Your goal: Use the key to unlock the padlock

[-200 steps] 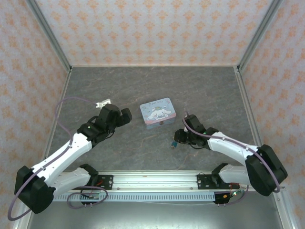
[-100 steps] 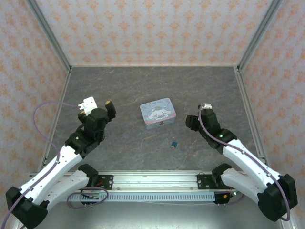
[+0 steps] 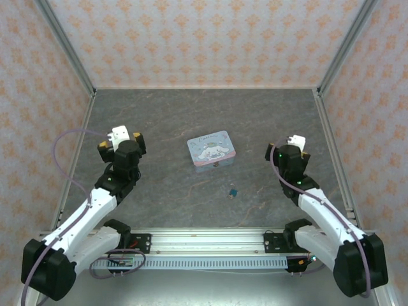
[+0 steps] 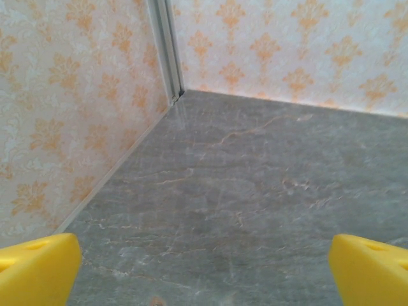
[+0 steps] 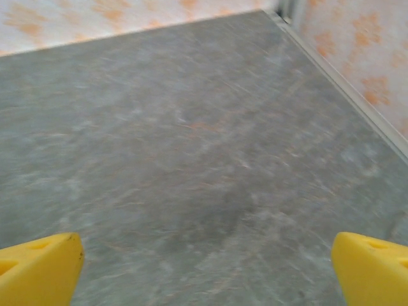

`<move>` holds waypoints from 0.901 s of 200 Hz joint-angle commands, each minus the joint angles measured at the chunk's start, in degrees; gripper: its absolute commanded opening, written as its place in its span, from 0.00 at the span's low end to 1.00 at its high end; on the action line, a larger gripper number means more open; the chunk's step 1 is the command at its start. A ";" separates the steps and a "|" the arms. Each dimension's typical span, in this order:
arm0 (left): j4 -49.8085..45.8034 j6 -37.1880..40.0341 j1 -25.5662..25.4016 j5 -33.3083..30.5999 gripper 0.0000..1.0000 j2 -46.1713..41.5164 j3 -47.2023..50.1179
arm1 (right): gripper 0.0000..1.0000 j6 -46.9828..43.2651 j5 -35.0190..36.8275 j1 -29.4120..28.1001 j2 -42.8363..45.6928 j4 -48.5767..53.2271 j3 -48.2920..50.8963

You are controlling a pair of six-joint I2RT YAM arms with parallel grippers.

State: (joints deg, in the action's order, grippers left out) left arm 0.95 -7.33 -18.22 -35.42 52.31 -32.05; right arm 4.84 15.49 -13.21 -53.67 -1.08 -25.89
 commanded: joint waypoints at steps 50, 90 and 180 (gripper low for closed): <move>11.83 5.38 2.77 0.77 1.00 5.05 6.27 | 0.99 -4.22 -2.77 8.03 -11.28 -28.52 6.79; 20.11 5.76 4.23 2.52 1.00 8.59 9.68 | 0.99 -6.17 -6.98 8.91 -19.94 -42.24 8.21; 38.02 6.53 8.92 12.15 1.00 16.63 14.87 | 0.99 -6.12 -8.92 11.27 -33.42 -44.52 2.47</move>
State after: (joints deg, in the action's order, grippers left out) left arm 30.81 -1.19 -10.70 -26.87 67.09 -18.17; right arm -1.78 7.42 -2.81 -87.18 -47.57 -19.62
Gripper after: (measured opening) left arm 0.999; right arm 0.993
